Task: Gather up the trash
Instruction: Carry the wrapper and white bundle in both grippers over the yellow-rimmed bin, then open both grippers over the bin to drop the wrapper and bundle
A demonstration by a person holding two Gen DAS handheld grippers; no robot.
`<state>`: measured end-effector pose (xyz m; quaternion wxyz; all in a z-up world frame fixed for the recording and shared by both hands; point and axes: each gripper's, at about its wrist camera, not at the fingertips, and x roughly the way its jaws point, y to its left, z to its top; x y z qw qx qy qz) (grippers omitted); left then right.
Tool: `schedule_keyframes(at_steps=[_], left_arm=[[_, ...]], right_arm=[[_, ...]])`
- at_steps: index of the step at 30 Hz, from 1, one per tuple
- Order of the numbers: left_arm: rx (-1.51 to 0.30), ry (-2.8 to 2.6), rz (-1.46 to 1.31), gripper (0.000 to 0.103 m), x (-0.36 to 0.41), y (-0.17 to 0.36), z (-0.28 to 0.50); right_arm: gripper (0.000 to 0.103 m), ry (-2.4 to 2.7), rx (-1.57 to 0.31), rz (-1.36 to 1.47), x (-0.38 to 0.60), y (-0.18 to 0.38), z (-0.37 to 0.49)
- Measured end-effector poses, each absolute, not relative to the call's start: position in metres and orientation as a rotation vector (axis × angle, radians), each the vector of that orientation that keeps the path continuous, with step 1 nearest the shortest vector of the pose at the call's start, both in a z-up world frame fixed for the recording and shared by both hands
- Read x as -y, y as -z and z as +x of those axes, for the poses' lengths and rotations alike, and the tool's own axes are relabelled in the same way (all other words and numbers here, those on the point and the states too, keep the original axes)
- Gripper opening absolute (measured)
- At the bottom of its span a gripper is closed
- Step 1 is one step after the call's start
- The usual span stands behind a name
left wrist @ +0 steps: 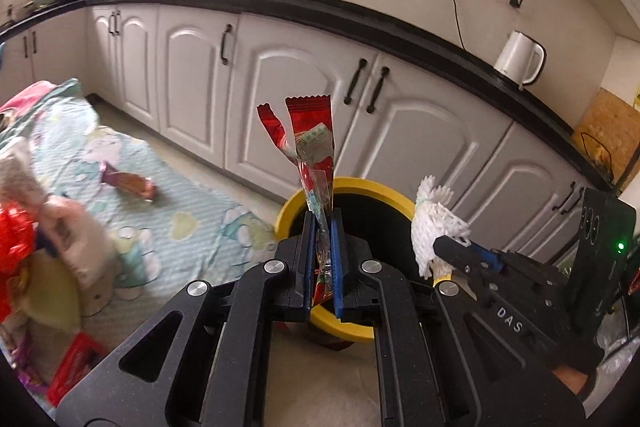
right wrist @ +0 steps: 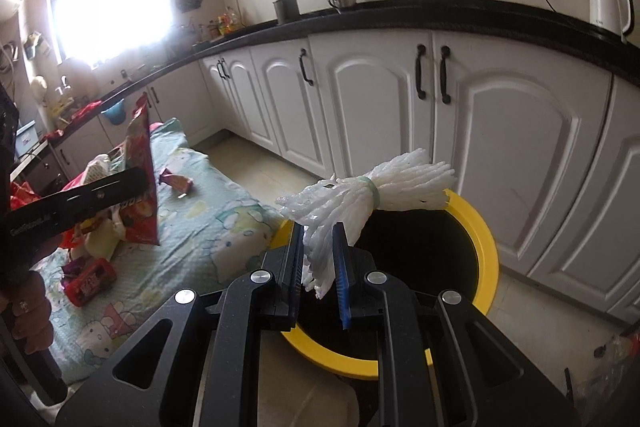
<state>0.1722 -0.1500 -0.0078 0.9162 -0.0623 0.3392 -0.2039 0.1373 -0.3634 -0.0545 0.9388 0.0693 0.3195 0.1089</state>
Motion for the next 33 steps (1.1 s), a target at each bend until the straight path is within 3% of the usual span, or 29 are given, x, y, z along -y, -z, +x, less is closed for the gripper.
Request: schedule_keyframes(at_steps=[23,25,26,28,30,33], left_arm=[[-0.922,0.502,-0.077,0.005,0.221,0.067,0.240],[-0.928,0.490,-0.079,0.015,0.222,0.069,0.244],[-0.927,0.479,-0.080,0.020,0.221,0.070,0.244],[-0.927,0.463,-0.088,0.037,0.219,0.071,0.246],[-0.924,0.453,-0.095,0.042,0.216,0.071,0.247],[-0.913,0.427,-0.102,0.059,0.208,0.069,0.245]], right_arm=[[0.017,-0.193,-0.782,0.190,0.380,0.094,0.151],[0.019,-0.185,-0.787,0.197,0.383,0.096,0.151],[0.028,-0.173,-0.793,0.201,0.384,0.098,0.151],[0.035,-0.164,-0.796,0.215,0.387,0.100,0.150],[0.038,-0.149,-0.793,0.216,0.389,0.100,0.149],[0.049,-0.129,-0.785,0.228,0.393,0.100,0.148]])
